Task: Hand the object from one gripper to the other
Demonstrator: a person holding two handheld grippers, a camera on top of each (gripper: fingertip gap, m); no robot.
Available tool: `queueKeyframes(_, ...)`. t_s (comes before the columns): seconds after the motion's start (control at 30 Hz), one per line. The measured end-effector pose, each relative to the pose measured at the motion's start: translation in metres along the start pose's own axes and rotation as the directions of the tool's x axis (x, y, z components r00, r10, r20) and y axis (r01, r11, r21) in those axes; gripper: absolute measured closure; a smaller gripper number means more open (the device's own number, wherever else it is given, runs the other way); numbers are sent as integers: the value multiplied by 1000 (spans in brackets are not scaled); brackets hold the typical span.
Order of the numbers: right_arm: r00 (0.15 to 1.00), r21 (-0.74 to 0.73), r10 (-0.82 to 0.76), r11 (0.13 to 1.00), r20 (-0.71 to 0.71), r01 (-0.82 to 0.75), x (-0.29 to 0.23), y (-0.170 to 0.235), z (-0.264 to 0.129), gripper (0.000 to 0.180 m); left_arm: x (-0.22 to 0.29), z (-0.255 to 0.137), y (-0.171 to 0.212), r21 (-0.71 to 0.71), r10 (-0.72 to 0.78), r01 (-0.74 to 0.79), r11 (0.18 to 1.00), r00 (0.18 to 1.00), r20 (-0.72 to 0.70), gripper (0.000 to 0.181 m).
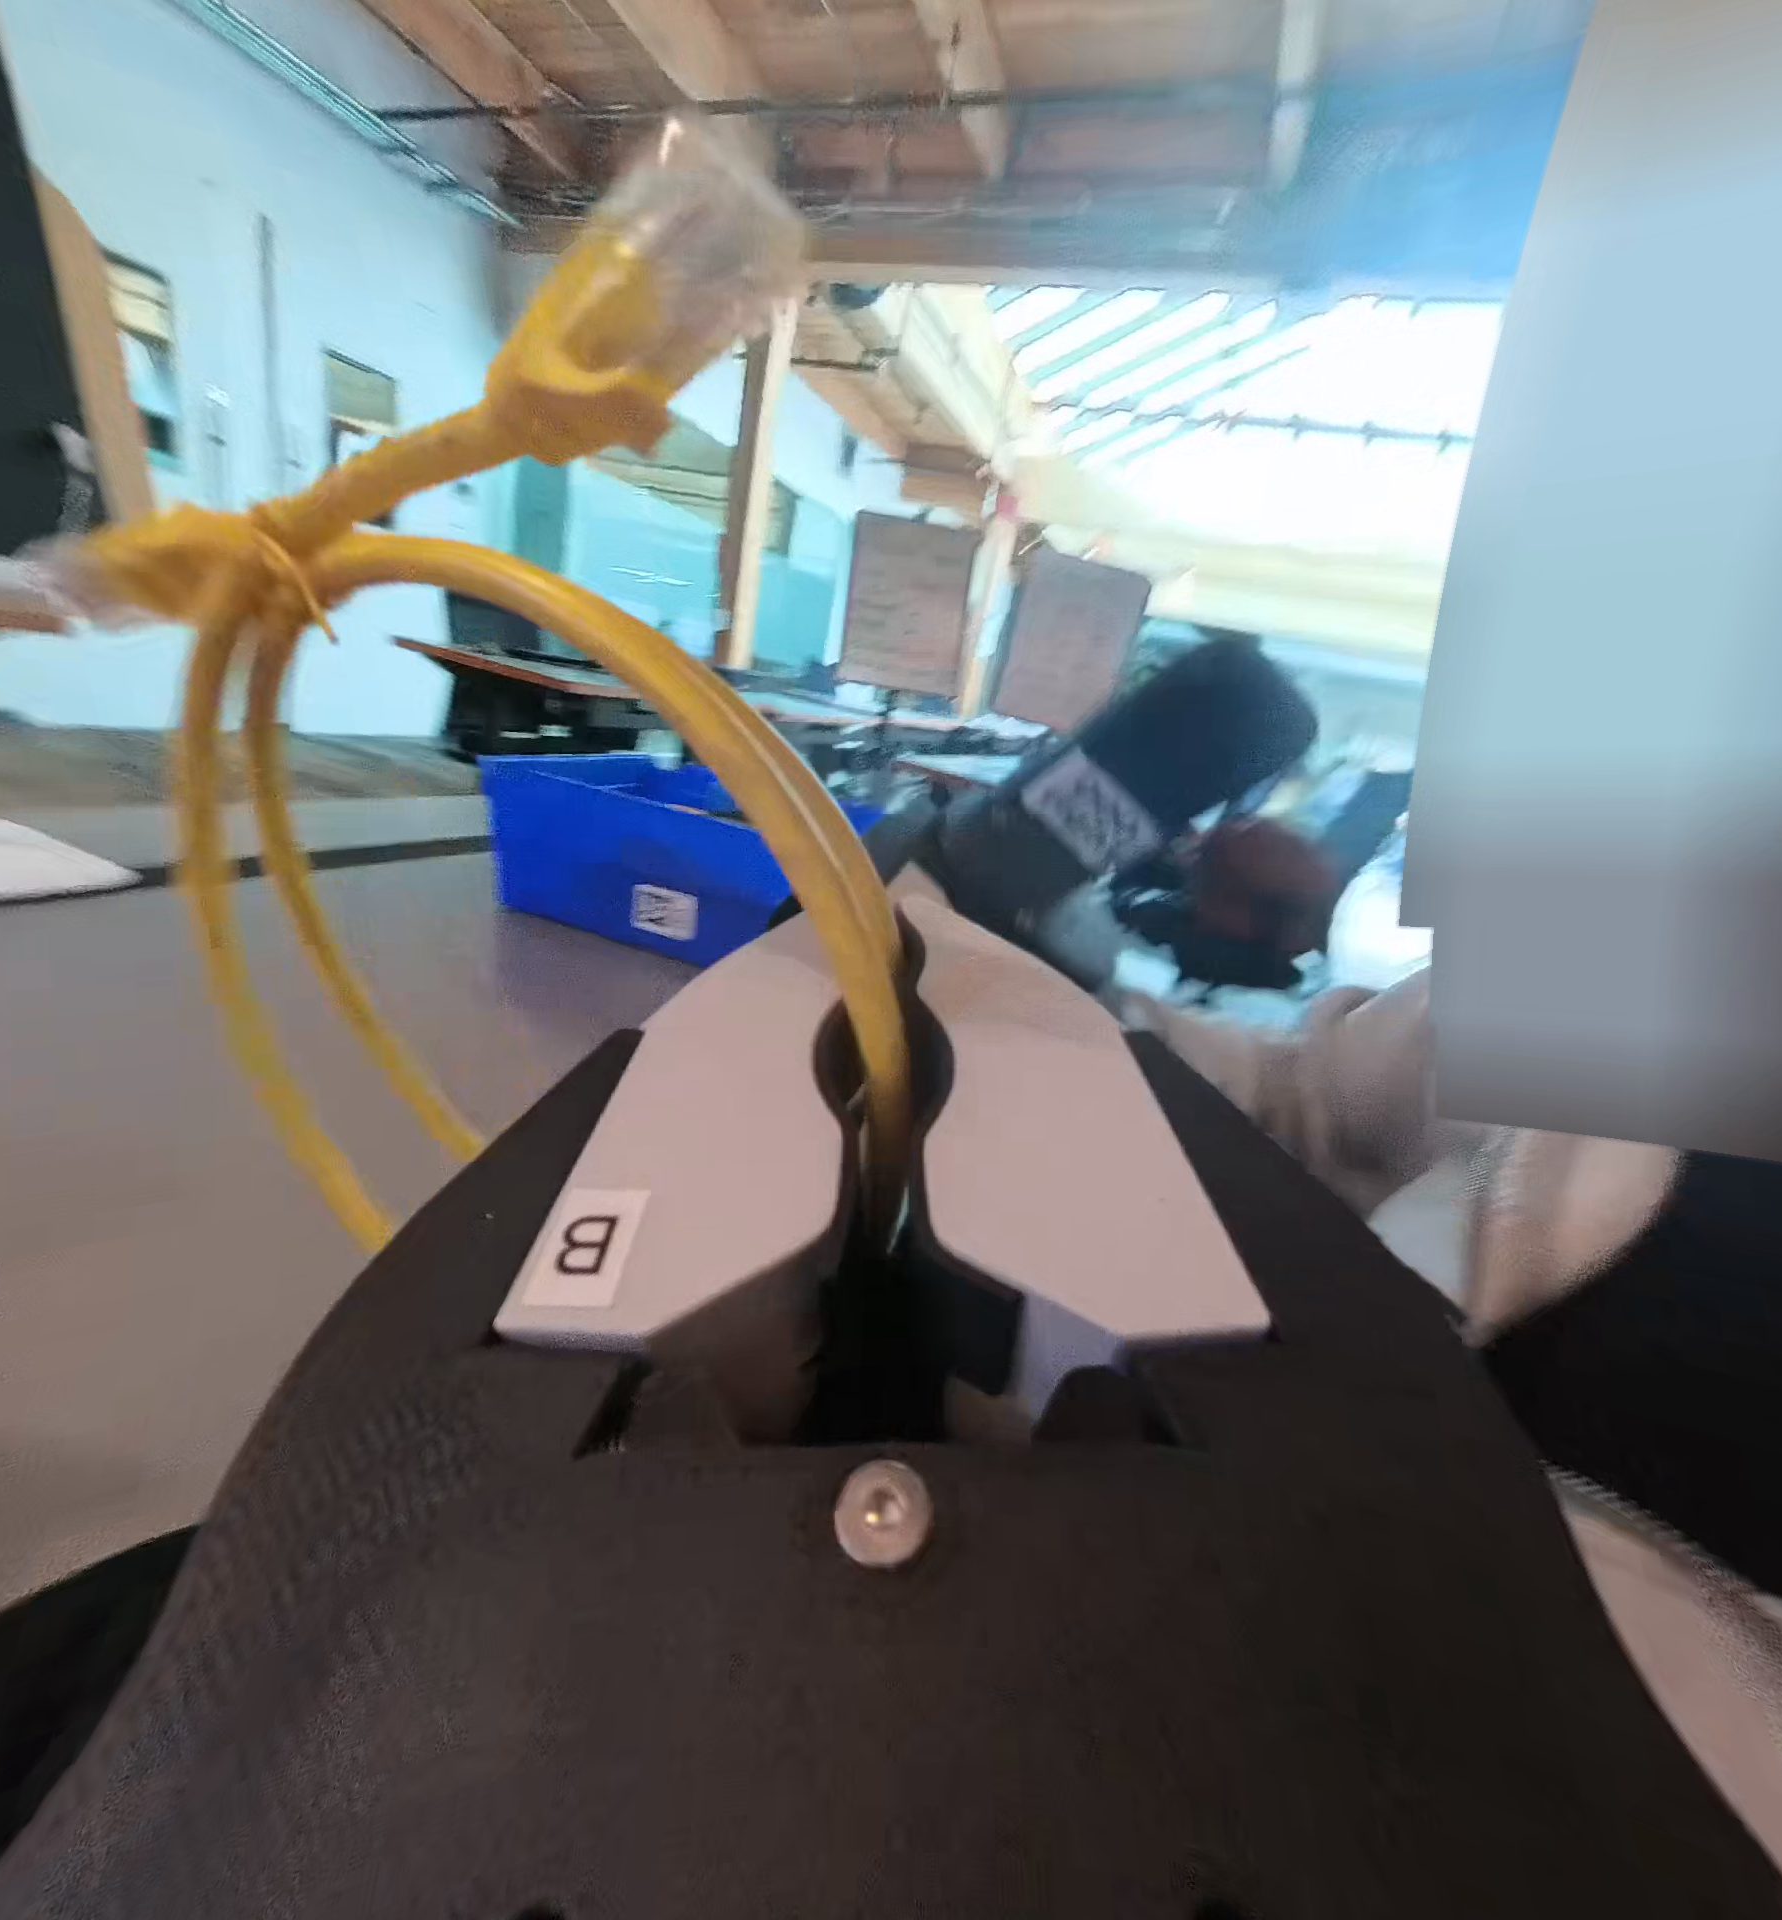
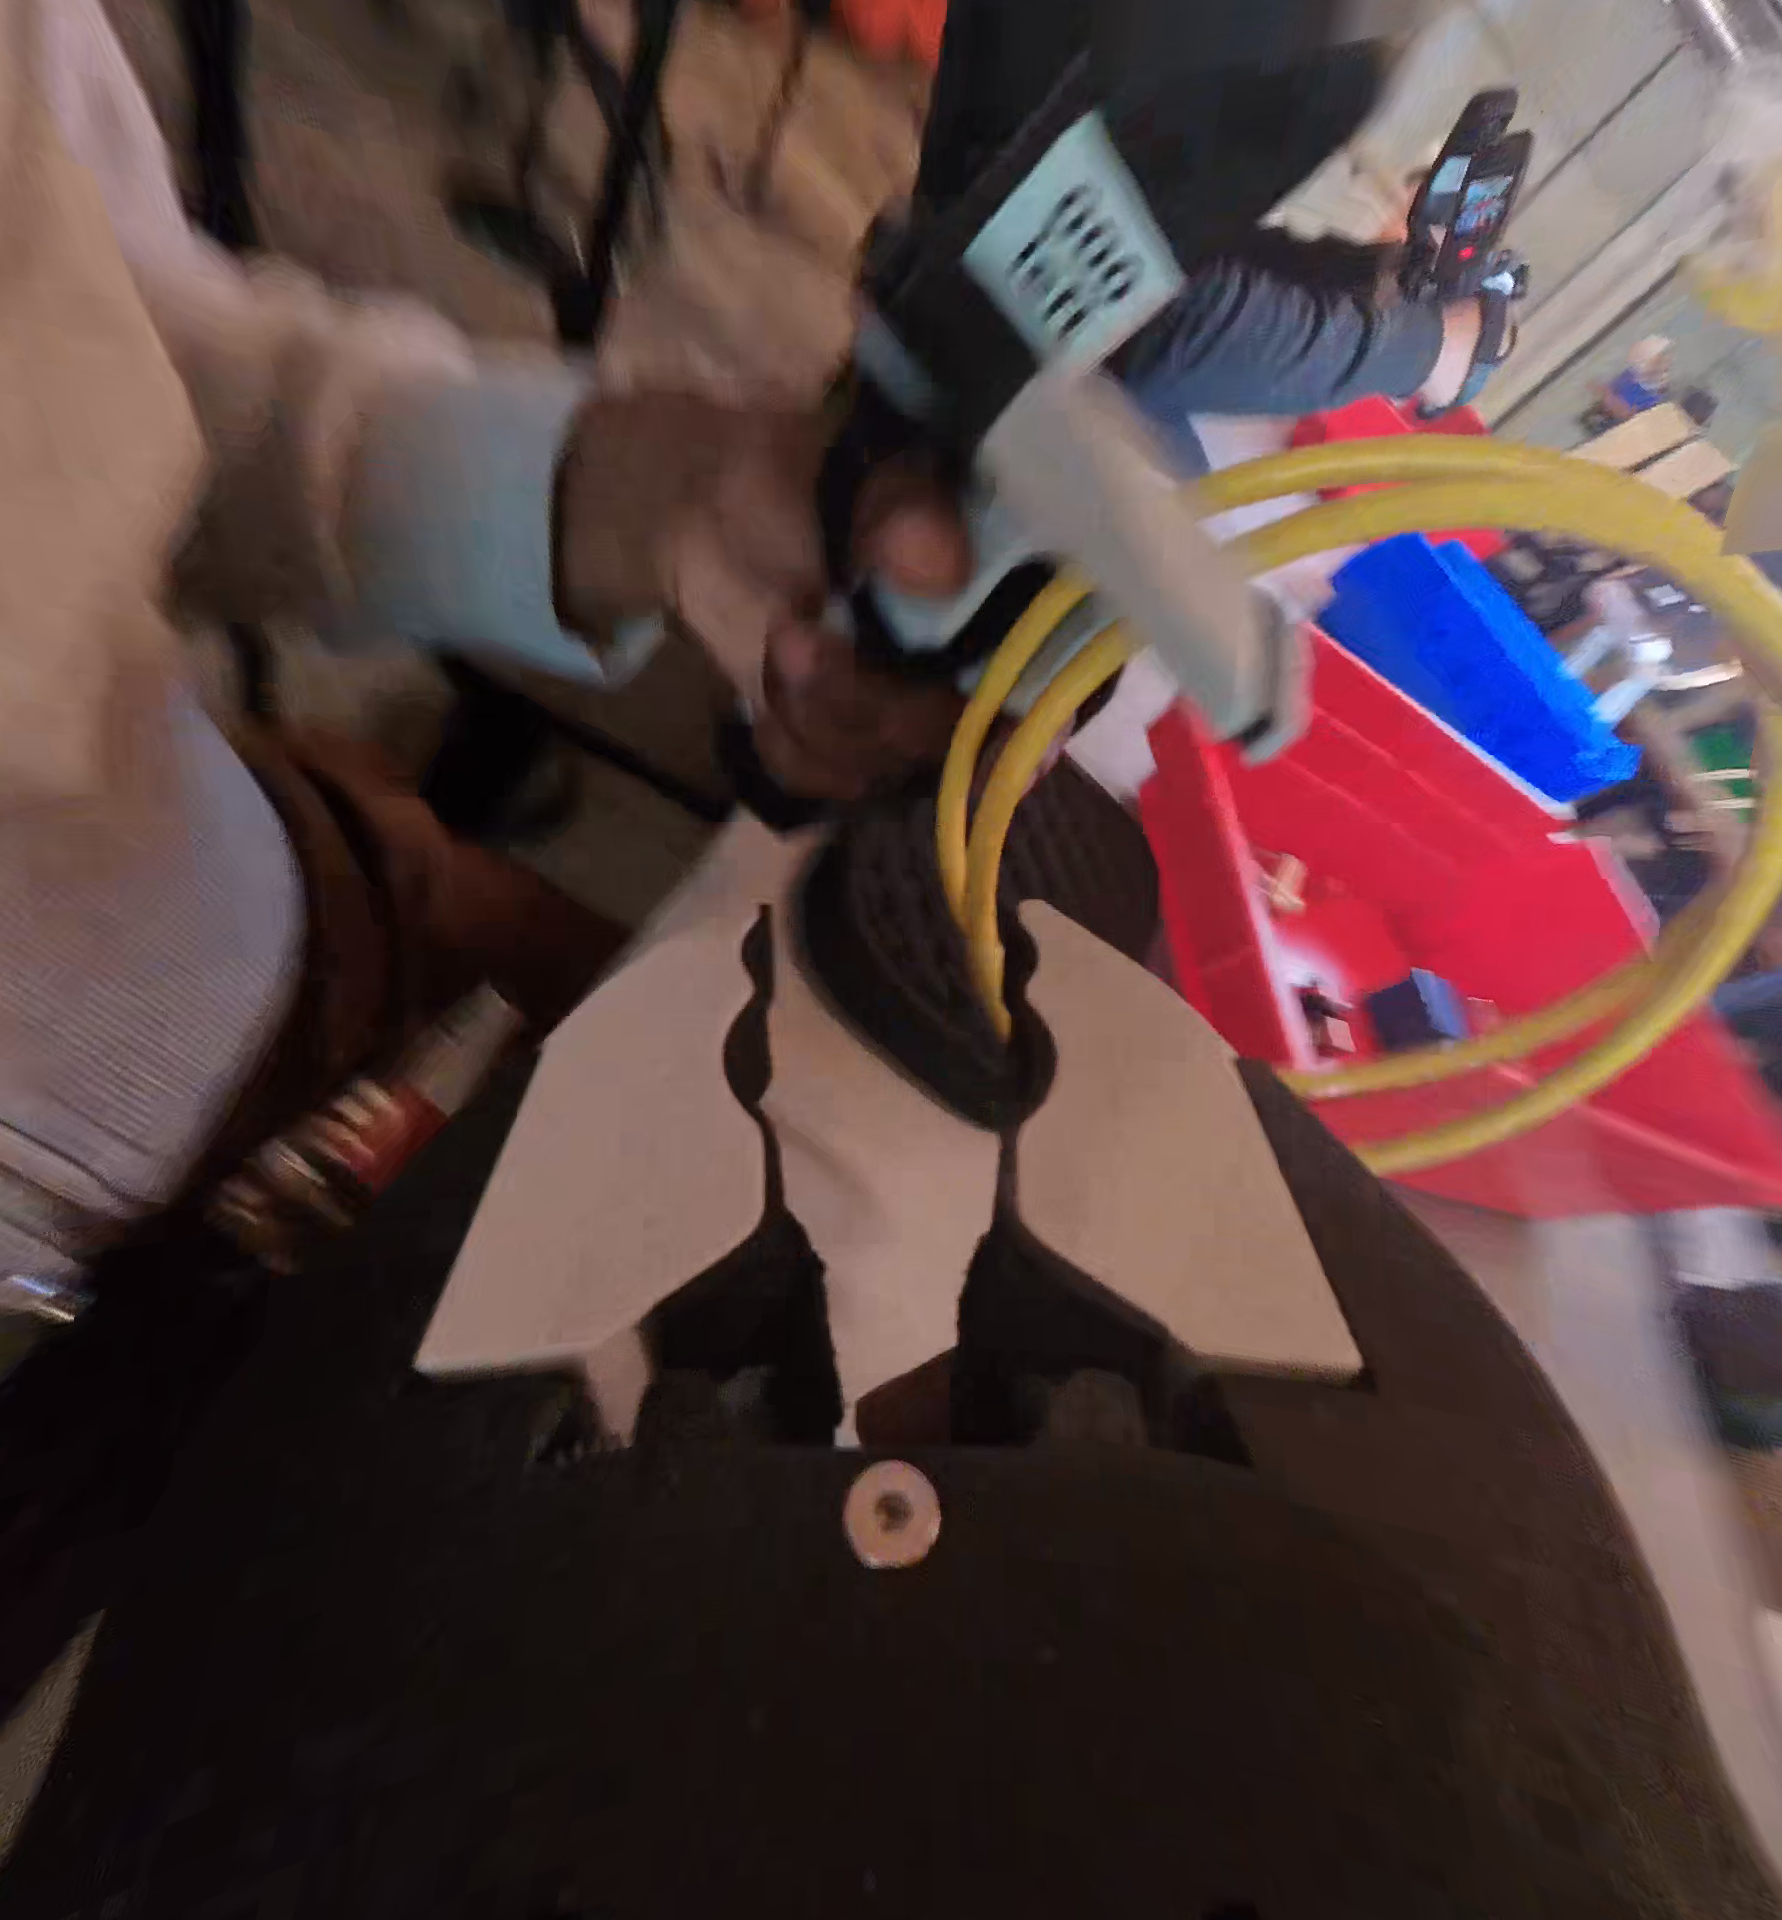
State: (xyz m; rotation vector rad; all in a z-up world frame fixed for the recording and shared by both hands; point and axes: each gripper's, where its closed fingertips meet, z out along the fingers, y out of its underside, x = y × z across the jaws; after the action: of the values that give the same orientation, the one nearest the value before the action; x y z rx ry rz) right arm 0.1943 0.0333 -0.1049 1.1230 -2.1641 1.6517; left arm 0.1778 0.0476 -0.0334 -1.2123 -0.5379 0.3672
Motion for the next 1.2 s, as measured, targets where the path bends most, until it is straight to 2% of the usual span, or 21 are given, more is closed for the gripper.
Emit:
queueKeyframes(0.03, 991, 82, 124, 988, 49, -128, 2, -11, -6, 129, -2, 0, 3, -24, 82, -81, 996, 996, 33, 181)
queueKeyframes(0.1, 905, 223, 384, 881, 183, -418, 13, -31, -19, 120, -2, 3, 7, -60, 211, -207, 976, 975, 70, 181)
queueKeyframes(0.13, 832, 263, 494, 792, 252, -550, 21, -37, -24, 115, -3, 6, 10, -76, 265, -259, 963, 961, 82, 181)
queueKeyframes(0.2, 688, 309, 617, 616, 383, -725, 31, -43, -32, 112, -6, 13, 23, -142, 380, -364, 921, 919, 109, 181)
queueKeyframes(0.27, 607, 361, 664, 489, 436, -794, 42, -46, -38, 118, -12, 21, 40, -219, 477, -444, 869, 869, 130, 181)
queueKeyframes(0.3, 586, 383, 671, 446, 455, -809, 46, -49, -41, 127, -15, 25, 49, -252, 508, -466, 848, 850, 139, 180)
queueKeyframes(0.37, 558, 393, 677, 403, 480, -827, 49, -51, -44, 144, -19, 33, 65, -311, 557, -498, 809, 819, 140, 180)
queueKeyframes(0.4, 558, 382, 684, 412, 470, -827, 48, -49, -43, 152, -20, 36, 70, -319, 578, -515, 796, 804, 143, 180)
queueKeyframes(0.47, 614, 365, 672, 496, 414, -788, 44, -42, -40, 170, -12, 39, 74, -299, 578, -529, 794, 810, 102, 177)
queueKeyframes(0.5, 648, 354, 655, 543, 388, -761, 41, -40, -38, 170, -7, 39, 73, -271, 546, -511, 816, 835, 70, 167)
queueKeyframes(0.57, 710, 313, 620, 638, 333, -704, 35, -35, -34, 173, 6, 32, 70, -210, 387, -386, 898, 921, -40, 133)
queueKeyframes(0.6, 749, 299, 591, 688, 299, -661, 32, -34, -33, 174, 12, 27, 64, -174, 282, -295, 939, 954, -99, 124)
queueKeyframes(0.7, 857, 259, 475, 818, 198, -514, 26, -29, -28, 173, 14, 6, 29, -9, 70, -73, 997, 983, -167, 120)
queueKeyframes(0.77, 875, 268, 443, 834, 195, -482, 24, -33, -29, 174, 14, -1, 24, -18, 8, -12, 1000, 982, -191, 120)
queueKeyframes(0.83, 876, 261, 432, 839, 216, -478, 22, -33, -30, 174, 29, -3, 27, -64, -18, 0, 998, 960, -280, 117)
queueKeyframes(0.87, 873, 255, 430, 839, 228, -480, 20, -32, -31, 174, 37, -5, 28, -82, -41, 15, 996, 946, -321, 103)
queueKeyframes(0.9, 872, 246, 429, 841, 238, -481, 19, -31, -32, 174, 41, -8, 29, -106, -65, 30, 994, 935, -348, 98)
queueKeyframes(0.97, 879, 233, 418, 854, 228, -466, 19, -29, -31, 174, 32, -12, 31, -132, -62, 21, 991, 949, -310, 100)
queueKeyframes(1.03, 885, 199, 410, 869, 222, -452, 16, -25, -28, 174, 14, -11, 15, -42, -56, 48, 998, 979, -197, 102)
queueKeyframes(1.1, 900, 151, 382, 897, 208, -416, 10, -19, -22, 174, 16, -9, 0, 31, -107, 116, 993, 973, -203, 110)
queueKeyframes(1.2, 919, 85, 338, 929, 205, -360, 1, -12, -13, 174, 13, 3, 0, 41, -123, 130, 991, 982, -140, 129)
